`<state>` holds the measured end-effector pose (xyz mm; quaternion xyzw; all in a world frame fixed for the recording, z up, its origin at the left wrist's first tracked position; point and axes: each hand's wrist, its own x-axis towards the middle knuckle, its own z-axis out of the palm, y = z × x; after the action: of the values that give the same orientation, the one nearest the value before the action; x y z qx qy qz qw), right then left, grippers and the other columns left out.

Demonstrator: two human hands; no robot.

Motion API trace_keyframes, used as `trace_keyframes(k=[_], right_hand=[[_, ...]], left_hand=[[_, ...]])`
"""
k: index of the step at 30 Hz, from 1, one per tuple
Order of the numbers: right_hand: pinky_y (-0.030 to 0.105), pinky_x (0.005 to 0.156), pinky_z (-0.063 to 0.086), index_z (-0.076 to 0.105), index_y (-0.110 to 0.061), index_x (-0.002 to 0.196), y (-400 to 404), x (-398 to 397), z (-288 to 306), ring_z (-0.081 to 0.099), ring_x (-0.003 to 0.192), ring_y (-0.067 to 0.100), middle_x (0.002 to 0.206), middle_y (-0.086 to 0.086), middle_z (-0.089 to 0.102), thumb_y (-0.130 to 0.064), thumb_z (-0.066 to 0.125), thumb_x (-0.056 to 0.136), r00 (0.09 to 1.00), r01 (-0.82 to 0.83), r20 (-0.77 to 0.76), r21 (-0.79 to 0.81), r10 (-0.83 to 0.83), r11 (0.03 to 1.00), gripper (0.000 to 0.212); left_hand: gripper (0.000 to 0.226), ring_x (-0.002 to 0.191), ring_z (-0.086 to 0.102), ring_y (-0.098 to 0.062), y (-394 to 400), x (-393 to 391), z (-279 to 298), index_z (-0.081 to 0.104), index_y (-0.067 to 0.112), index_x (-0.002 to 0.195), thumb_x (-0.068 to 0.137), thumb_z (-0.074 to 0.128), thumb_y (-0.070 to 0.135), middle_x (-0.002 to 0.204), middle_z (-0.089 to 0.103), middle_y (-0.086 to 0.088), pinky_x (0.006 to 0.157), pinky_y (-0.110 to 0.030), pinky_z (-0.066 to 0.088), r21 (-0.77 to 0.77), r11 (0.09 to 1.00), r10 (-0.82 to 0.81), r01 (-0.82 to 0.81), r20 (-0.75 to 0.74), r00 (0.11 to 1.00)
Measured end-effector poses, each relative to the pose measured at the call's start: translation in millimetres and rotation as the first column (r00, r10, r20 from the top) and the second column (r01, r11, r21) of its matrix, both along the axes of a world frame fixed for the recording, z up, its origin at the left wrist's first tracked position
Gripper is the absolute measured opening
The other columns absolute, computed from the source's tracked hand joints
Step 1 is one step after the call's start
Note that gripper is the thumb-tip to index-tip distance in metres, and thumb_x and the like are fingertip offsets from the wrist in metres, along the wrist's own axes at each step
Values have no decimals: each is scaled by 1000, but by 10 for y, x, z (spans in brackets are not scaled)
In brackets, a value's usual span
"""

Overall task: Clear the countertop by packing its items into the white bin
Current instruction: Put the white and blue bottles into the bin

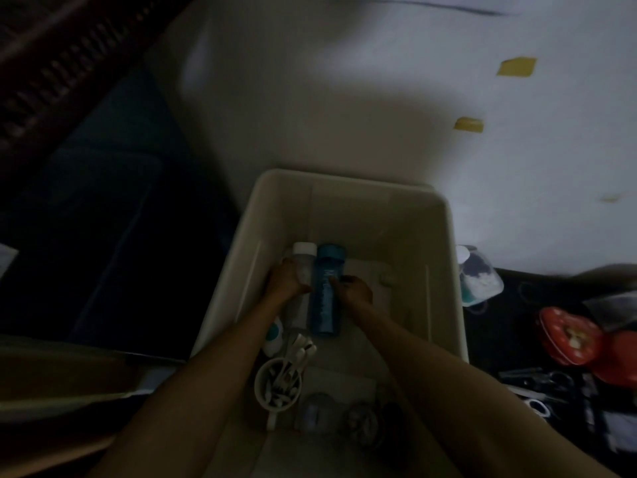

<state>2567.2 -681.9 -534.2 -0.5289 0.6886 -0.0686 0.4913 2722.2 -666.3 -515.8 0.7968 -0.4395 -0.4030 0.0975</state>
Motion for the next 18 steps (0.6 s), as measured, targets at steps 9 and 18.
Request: trace_keyframes(k=[9, 18], right_hand=[[31, 77, 47, 48, -3, 131, -22, -3, 381, 60, 104, 27, 132, 16, 57, -49, 47, 99, 972, -165, -153, 94, 178, 982, 57], [31, 87, 58, 58, -17, 127, 471, -1051, 1988, 68, 102, 14, 118, 0, 68, -21, 59, 97, 880, 60, 443, -465, 173, 883, 30]], left_hand=[[43, 112, 56, -26, 81, -62, 361, 52, 10, 131, 93, 58, 30, 132, 56, -13, 87, -27, 43, -29, 999, -44, 43, -15, 999], [25, 89, 61, -23, 350, -716, 1716, 58, -1, 114, 92, 61, 8, 99, 63, -11, 74, -25, 46, -555, 820, -202, 141, -50, 978]])
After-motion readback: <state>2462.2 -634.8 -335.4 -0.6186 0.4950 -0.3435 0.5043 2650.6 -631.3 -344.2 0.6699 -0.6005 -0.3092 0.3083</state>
